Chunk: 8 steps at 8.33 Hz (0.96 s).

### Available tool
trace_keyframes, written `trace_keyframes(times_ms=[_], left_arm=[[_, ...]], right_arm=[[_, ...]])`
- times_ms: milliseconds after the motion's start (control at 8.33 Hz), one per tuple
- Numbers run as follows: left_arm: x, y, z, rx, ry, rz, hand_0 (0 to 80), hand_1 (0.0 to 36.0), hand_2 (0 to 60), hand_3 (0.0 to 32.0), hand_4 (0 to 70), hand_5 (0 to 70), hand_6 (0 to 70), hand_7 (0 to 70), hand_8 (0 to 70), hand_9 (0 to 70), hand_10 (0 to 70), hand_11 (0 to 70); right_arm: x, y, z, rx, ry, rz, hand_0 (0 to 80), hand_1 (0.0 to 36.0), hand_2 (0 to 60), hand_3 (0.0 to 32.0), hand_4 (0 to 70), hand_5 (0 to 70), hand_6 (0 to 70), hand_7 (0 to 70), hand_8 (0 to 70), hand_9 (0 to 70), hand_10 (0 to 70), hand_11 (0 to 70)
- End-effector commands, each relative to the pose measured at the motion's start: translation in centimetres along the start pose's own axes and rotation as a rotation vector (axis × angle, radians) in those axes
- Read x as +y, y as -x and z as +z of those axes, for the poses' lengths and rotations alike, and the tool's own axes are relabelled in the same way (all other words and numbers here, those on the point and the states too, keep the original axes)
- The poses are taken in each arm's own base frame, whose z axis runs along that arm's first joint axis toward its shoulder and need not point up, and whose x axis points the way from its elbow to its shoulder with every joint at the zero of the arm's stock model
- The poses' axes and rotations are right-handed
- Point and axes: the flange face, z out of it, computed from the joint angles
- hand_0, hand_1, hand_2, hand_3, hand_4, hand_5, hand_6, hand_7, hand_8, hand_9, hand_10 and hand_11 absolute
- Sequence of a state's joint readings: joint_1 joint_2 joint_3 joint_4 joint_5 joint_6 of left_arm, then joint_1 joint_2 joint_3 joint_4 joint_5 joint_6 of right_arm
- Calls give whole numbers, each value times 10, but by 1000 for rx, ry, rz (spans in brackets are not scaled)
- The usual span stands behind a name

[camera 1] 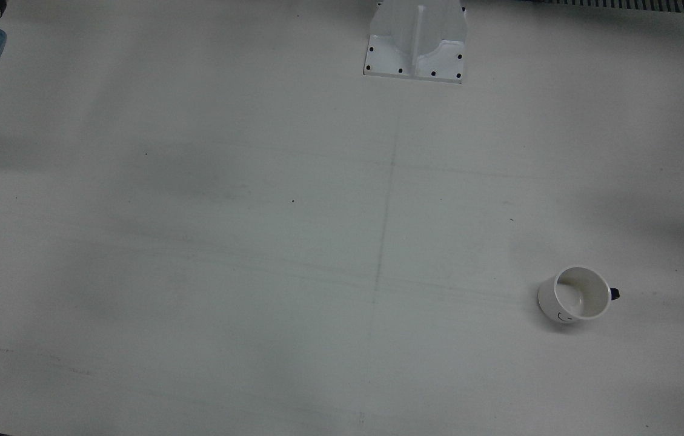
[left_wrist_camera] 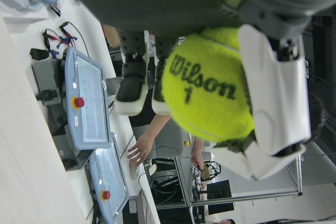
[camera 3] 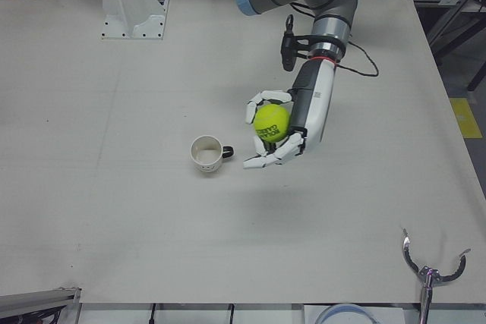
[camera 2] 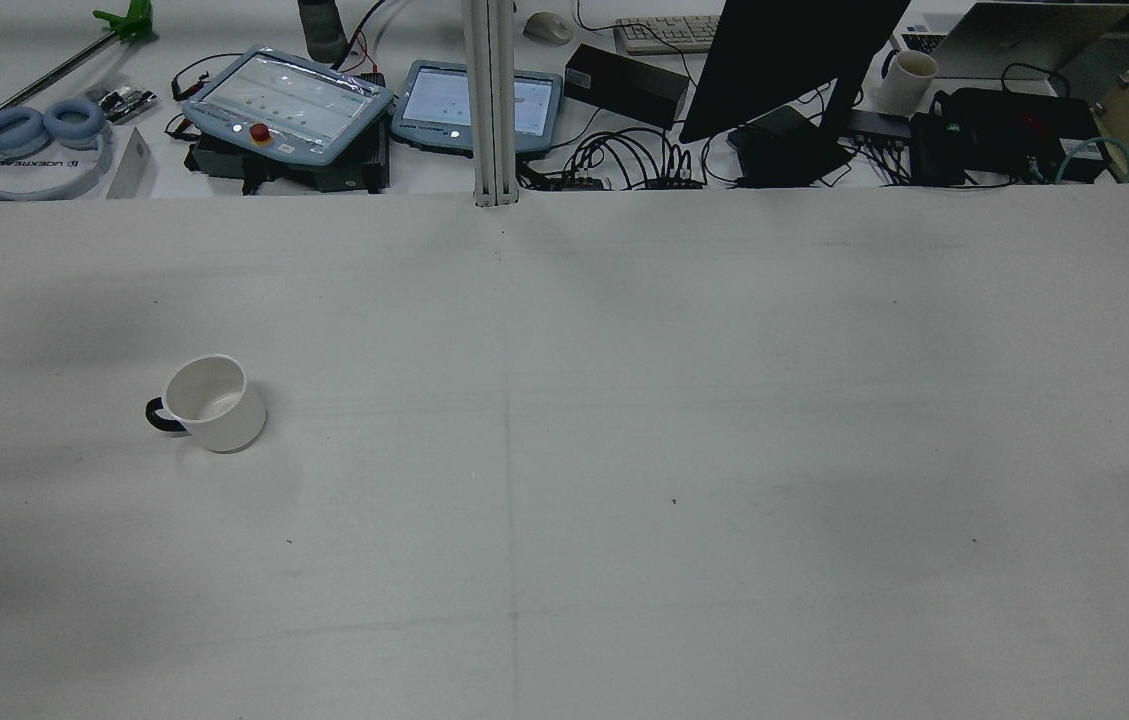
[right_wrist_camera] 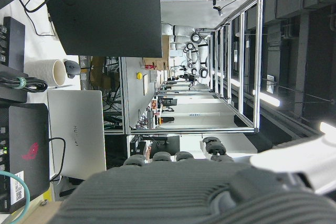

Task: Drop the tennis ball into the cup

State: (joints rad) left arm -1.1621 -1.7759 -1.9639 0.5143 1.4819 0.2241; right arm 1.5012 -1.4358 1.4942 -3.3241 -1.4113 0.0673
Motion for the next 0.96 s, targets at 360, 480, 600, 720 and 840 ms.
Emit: trace_keyframes(times_ms=[360,480,600,720,840], left_arm=[[26,141,19,-127,30,6,479,204,594,0,380,185,687,700,470,656,439,624],[27,143,18,-129,34,4,475,205,600,0,375,177,678,700,468,656,438,622],[28,144,19,-128,38,4,475,213,586,0,373,154,551,700,446,656,437,619],[32,166,17,-166,48,0,472,198,600,0,372,190,692,700,470,654,436,619],[33,172,16,-153,43,-1,468,194,600,0,370,189,690,700,467,649,434,615]], right_arm=[[-1,0,0,1,-2,0,0,0,0,0,0,0,0,0,0,0,0,0],[0,-1,0,1,0,0,0,0,0,0,0,0,0,0,0,0,0,0],[0,-1,0,1,0,0,0,0,0,0,0,0,0,0,0,0,0,0],[-1,0,0,1,-2,0,0,0,0,0,0,0,0,0,0,0,0,0],[0,0,0,-1,0,0,0,0,0,0,0,0,0,0,0,0,0,0]])
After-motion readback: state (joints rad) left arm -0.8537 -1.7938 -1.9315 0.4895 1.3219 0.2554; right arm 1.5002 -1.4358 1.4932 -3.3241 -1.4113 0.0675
